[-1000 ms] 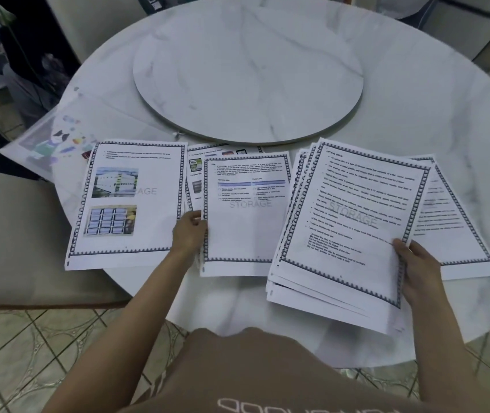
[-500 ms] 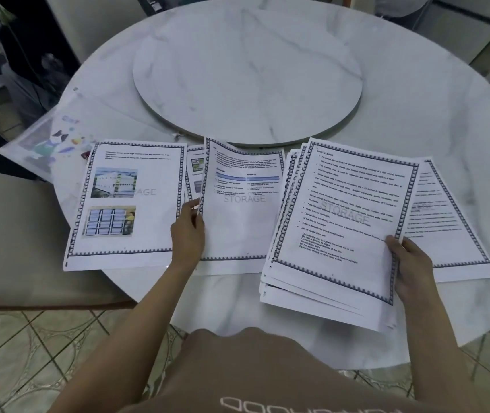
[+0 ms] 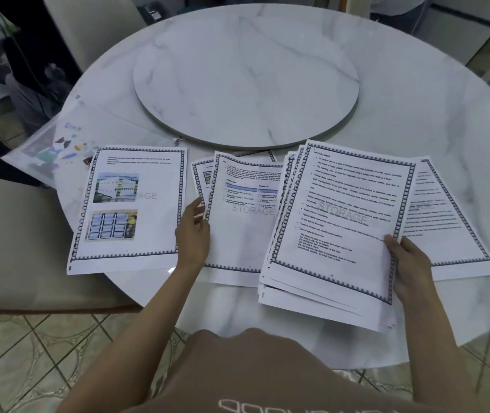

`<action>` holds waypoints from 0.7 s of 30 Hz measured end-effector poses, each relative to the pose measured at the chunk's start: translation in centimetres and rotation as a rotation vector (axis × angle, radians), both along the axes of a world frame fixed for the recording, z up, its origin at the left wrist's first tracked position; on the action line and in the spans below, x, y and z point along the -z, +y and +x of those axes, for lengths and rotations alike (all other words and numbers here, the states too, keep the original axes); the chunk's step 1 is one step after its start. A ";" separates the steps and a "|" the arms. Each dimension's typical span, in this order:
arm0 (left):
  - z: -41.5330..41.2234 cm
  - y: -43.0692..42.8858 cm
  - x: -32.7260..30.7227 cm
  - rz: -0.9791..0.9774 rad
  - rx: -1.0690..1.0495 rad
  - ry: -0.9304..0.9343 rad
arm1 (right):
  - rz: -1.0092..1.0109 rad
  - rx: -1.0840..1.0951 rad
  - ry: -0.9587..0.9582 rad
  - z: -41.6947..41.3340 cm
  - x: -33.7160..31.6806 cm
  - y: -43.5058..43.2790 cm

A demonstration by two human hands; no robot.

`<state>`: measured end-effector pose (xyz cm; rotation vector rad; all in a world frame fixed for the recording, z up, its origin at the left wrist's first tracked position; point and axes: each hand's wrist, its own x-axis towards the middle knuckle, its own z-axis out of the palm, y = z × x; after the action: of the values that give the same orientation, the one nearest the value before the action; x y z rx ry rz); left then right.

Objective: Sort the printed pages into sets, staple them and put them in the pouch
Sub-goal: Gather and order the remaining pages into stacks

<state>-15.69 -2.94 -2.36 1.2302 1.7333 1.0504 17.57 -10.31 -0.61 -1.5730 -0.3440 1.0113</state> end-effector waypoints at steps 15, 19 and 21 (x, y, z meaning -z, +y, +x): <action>2.9 -1.2 -4.0 -0.291 0.344 -0.304 | 0.093 -0.203 -0.070 -3.2 -0.9 1.5; 2.4 -1.2 -3.8 -0.306 0.314 -0.245 | 0.091 -0.232 -0.139 -3.1 -0.8 1.8; 2.3 -1.0 -3.6 -0.300 0.280 -0.188 | 0.089 -0.230 -0.201 -2.8 -0.7 1.9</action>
<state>-13.36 -3.92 1.27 1.1049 1.4620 0.6888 14.75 -8.39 0.10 -1.5823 -0.7132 0.9987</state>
